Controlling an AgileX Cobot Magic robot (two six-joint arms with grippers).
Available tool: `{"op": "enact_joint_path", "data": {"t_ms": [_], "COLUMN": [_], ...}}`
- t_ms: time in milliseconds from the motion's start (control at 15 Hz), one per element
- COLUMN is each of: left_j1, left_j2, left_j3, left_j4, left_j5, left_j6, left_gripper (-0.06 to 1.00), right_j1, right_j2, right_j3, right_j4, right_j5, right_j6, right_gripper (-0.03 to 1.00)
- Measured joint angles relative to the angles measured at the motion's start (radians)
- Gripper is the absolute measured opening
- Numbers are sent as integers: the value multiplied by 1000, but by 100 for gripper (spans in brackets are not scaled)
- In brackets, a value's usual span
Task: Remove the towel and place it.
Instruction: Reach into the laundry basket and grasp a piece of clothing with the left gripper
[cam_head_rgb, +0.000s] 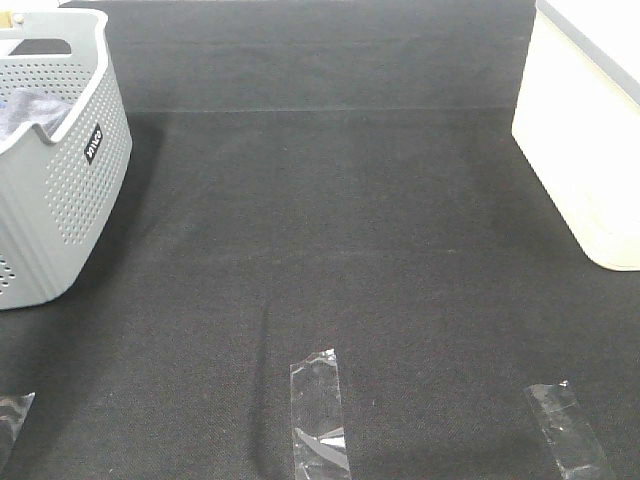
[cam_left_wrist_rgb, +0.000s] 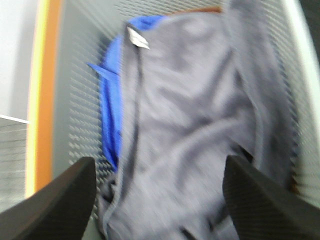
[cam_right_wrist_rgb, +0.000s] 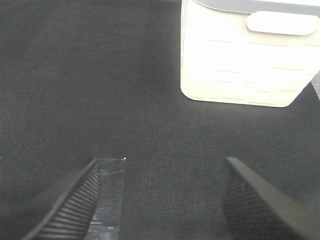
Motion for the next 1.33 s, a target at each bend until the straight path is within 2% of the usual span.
{"op": "enact_joint_path", "data": {"t_ms": [200, 400, 667, 933, 1133, 1333], "left_j1": [0, 8, 77, 113, 123, 132], "left_j2": [156, 321, 506, 604, 650, 683], "left_j3": [-186, -358, -565, -641, -642, -646], "left_j4": [66, 67, 39, 39, 41, 49], "left_j5": [60, 104, 140, 136, 49, 29], "left_j6": [-66, -72, -65, -42, -39, -39], "left_gripper": [68, 68, 68, 68, 68, 68], "right_j1": [0, 0, 0, 0, 0, 0], "right_j2": [0, 0, 0, 0, 0, 0], "right_j3": [0, 0, 0, 0, 0, 0], "right_j4": [0, 0, 0, 0, 0, 0], "right_j5": [0, 0, 0, 0, 0, 0], "right_j6": [0, 0, 0, 0, 0, 0], "right_gripper": [65, 65, 65, 65, 65, 65]}}
